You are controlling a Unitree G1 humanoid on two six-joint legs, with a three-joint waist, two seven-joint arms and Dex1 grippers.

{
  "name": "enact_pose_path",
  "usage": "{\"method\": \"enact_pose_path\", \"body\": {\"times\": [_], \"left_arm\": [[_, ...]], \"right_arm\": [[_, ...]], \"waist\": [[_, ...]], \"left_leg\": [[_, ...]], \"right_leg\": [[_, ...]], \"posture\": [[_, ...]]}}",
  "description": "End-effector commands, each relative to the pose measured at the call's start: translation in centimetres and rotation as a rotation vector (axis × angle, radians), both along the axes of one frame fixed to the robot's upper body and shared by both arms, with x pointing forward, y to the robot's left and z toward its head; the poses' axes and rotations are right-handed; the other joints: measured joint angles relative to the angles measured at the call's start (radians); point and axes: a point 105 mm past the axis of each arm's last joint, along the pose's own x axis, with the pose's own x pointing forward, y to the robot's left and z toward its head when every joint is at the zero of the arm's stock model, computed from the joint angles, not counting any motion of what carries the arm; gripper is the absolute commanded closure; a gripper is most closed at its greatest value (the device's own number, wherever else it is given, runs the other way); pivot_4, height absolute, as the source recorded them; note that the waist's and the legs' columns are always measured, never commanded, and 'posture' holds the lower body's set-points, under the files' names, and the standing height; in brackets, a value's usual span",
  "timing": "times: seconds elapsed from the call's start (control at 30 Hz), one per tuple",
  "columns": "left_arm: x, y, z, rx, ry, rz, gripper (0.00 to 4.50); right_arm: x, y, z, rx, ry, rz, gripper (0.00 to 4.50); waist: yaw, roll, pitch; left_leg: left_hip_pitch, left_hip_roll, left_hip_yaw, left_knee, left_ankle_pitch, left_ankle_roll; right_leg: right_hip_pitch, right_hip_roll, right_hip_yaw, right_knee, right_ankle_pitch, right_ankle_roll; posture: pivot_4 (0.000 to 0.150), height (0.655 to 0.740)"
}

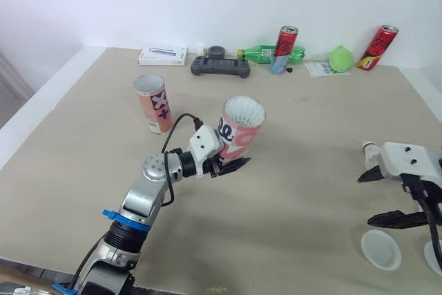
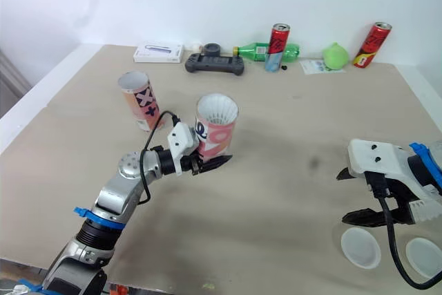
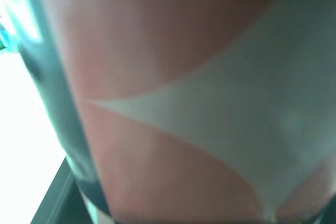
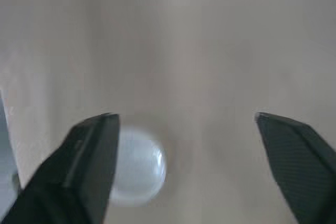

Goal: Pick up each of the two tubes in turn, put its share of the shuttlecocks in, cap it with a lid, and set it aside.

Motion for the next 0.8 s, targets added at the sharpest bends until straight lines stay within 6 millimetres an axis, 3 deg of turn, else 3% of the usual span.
{"method": "enact_pose_path", "body": {"times": [0.03, 0.33, 0.6, 0.7, 0.8], "left_arm": [[0.2, -1.1, -1.0, -0.084, -0.020, 0.052, 1.67], [0.1, -1.5, -4.5, -0.066, 0.023, 0.057, 1.67], [-0.1, -1.3, -5.1, -0.054, 0.027, 0.055, 1.67], [-0.1, -1.3, -4.9, -0.058, 0.024, 0.063, 1.67], [0.0, -1.0, -4.9, -0.060, 0.022, 0.077, 1.67]], "right_arm": [[-1.0, -2.0, -1.7, -0.095, 0.061, 0.024, 0.09], [-0.5, -3.9, -5.1, -0.135, 0.062, 0.019, 0.09], [0.6, -4.3, -7.7, -0.125, 0.063, 0.018, 0.09], [0.4, -4.3, -8.5, -0.125, 0.088, 0.030, 0.89], [-0.1, -4.2, -9.1, -0.124, 0.114, 0.039, 2.30]], "waist": [[0.001, -0.001, 0.001], [-0.001, -0.005, 0.003], [-0.001, -0.006, 0.003], [-0.002, -0.008, 0.002], [-0.001, -0.009, 0.001]], "left_leg": [[0.000, 0.000, 0.000, 0.000, 0.000, 0.000], [0.008, 0.000, 0.003, 0.000, 0.000, 0.000], [0.009, 0.000, 0.003, 0.000, 0.000, 0.000], [0.011, 0.001, 0.003, 0.000, 0.000, 0.000], [0.011, 0.000, 0.003, 0.000, 0.000, 0.000]], "right_leg": [[0.000, 0.000, 0.000, 0.000, 0.000, 0.000], [0.007, 0.000, 0.002, -0.001, -0.001, -0.003], [0.007, 0.000, 0.003, -0.001, -0.001, -0.002], [0.009, 0.001, 0.004, -0.001, 0.000, -0.003], [0.010, 0.000, 0.003, -0.001, -0.001, -0.003]], "posture": [[0.150, 0.7395], [0.150, 0.7395], [0.150, 0.7395], [0.150, 0.7395], [0.150, 0.7395]]}}
